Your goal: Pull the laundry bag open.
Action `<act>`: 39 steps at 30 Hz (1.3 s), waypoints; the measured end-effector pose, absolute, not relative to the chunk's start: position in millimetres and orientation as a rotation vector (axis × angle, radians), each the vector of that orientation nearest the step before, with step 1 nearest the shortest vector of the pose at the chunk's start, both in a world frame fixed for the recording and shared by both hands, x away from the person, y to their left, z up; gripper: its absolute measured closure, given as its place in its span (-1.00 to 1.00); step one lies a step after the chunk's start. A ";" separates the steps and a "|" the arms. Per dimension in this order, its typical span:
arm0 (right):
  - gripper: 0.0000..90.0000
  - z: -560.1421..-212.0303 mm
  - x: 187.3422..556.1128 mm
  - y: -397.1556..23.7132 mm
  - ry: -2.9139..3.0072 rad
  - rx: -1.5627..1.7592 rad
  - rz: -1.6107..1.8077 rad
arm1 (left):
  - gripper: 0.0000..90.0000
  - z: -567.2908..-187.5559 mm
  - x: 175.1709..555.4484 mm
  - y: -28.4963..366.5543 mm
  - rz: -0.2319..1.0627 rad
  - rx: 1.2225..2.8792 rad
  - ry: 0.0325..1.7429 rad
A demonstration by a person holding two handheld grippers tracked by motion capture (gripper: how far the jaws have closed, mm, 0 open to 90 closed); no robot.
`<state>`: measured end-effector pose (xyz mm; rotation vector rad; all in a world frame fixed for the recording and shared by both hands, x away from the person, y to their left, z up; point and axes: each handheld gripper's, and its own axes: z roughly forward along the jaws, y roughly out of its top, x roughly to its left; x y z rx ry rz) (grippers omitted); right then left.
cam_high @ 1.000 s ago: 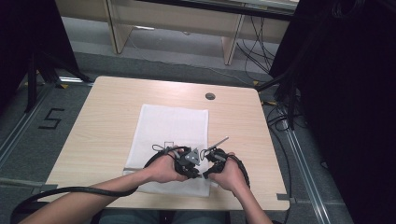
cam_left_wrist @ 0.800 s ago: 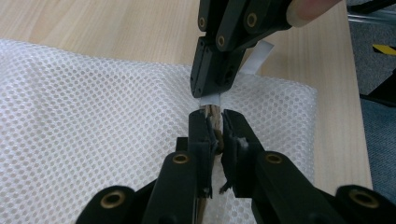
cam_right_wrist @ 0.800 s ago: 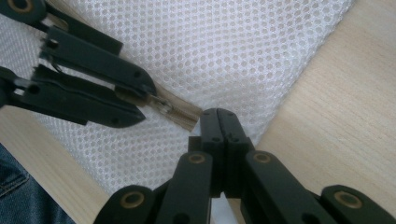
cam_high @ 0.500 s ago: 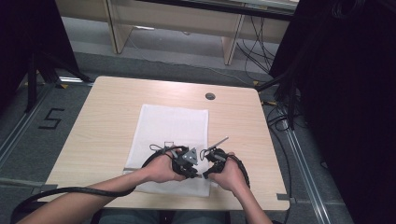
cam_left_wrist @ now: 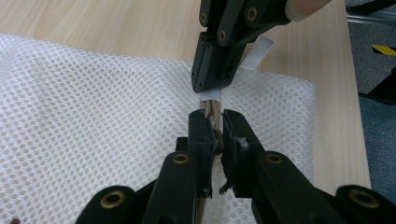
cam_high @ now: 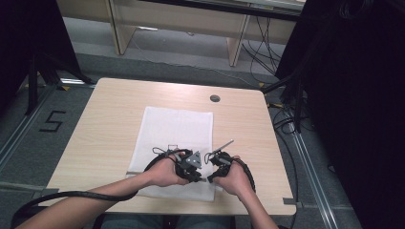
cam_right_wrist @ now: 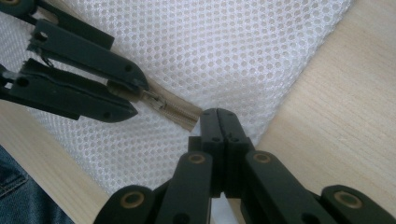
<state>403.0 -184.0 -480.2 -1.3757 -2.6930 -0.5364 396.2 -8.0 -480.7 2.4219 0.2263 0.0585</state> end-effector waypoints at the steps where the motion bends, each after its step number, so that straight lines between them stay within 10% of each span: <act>1: 1.00 -479.8 402.7 -183.7 -2.691 -1.378 -0.534 | 0.82 -480.8 396.1 -8.0 0.058 2.421 0.228; 39: 1.00 -479.8 402.2 -183.5 -2.695 -1.379 -0.539 | 0.82 -478.4 394.5 1.4 0.082 2.435 0.224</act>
